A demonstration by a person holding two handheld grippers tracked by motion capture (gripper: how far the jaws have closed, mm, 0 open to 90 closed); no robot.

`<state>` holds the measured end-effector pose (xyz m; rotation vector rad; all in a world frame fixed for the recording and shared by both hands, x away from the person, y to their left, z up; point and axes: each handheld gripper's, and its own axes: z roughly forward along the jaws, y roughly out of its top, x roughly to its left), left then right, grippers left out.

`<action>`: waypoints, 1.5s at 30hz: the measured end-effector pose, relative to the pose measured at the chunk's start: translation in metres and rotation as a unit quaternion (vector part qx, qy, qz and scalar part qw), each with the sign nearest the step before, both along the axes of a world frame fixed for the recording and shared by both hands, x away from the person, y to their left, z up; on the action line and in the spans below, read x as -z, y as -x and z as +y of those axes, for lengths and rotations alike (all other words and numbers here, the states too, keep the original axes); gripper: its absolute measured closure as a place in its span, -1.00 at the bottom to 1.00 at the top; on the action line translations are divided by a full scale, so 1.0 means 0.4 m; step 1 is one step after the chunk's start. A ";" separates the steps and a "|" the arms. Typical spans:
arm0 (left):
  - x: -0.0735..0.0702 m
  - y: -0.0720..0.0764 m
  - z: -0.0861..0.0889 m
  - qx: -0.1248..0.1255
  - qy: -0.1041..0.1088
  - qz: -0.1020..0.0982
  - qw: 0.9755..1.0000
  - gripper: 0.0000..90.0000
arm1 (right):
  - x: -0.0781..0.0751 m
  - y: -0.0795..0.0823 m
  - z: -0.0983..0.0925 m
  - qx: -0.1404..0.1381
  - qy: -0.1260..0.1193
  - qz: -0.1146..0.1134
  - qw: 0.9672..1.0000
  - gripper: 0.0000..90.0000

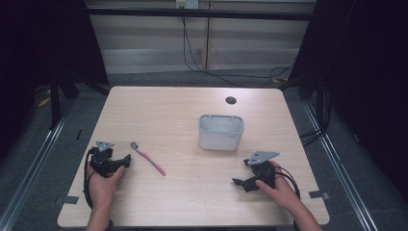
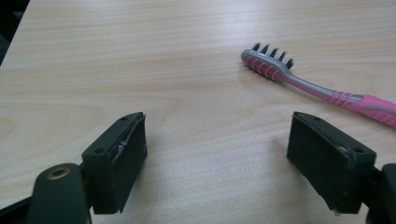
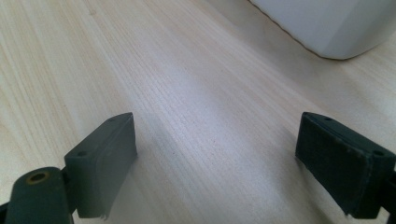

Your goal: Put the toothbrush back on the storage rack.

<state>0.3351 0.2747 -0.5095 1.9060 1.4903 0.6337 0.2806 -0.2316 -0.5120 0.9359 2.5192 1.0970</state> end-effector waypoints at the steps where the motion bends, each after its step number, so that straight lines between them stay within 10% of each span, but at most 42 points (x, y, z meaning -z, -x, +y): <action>1: 0.000 0.000 0.000 0.000 0.000 0.000 1.000 -0.57 | 0.000 0.000 0.000 0.000 0.000 0.000 1.000 -0.74; 10: 0.000 -0.005 -0.008 0.005 -0.001 0.008 1.000 -0.69 | 0.000 0.000 -0.001 0.000 0.000 0.001 1.000 -0.74; 14: -0.016 -0.016 -0.014 -0.003 0.001 0.043 0.999 -0.71 | 0.000 0.000 -0.001 0.000 0.000 0.001 1.000 -0.74; 23: -0.066 -0.045 -0.019 -0.012 0.062 0.146 0.987 -0.43 | 0.000 -0.001 -0.001 -0.001 0.000 0.000 1.000 -0.74; 45: -0.102 -0.120 -0.111 -0.047 0.089 0.194 0.976 -0.26 | 0.000 -0.001 -0.001 -0.001 0.000 0.000 1.000 -0.74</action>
